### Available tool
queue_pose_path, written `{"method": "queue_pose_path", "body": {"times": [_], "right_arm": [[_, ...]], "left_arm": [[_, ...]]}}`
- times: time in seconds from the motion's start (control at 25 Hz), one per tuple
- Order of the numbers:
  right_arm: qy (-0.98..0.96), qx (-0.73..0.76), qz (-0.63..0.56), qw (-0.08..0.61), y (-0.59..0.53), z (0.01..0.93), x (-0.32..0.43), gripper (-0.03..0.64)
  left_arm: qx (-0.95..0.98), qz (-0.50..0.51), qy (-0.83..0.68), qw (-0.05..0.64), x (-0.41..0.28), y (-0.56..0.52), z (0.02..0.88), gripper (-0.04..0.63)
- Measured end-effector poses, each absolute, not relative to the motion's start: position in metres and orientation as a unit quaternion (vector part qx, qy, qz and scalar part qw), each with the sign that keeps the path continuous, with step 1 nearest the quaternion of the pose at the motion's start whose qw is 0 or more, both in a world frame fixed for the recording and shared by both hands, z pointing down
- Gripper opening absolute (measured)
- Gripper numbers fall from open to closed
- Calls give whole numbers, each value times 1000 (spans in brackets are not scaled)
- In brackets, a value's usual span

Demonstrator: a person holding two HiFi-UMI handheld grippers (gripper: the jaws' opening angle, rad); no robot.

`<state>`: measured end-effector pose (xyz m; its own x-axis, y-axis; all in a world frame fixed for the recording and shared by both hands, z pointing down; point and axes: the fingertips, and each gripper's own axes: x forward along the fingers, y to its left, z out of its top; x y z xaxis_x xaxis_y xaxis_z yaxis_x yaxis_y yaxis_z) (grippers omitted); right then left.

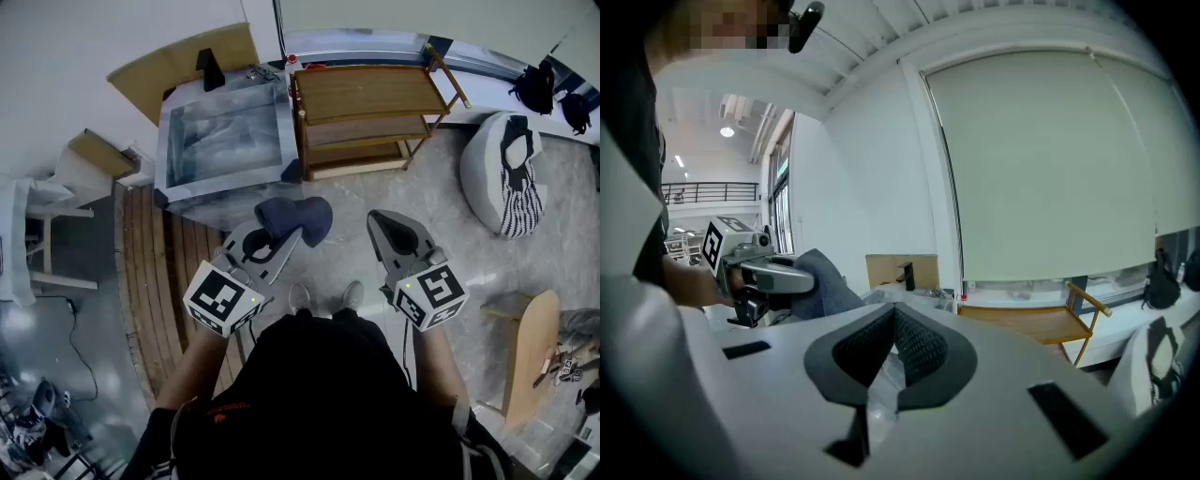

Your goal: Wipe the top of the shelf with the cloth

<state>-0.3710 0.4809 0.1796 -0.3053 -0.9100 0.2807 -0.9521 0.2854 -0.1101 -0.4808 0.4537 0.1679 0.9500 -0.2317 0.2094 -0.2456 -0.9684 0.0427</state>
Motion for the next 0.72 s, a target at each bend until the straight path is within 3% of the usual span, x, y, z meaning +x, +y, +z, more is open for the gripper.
{"method": "queue_pose_path", "body": {"times": [0.72], "right_arm": [[-795, 585, 147, 60, 487, 185, -340, 5]], "left_arm": [[985, 113, -123, 39, -452, 455, 172, 36]]}}
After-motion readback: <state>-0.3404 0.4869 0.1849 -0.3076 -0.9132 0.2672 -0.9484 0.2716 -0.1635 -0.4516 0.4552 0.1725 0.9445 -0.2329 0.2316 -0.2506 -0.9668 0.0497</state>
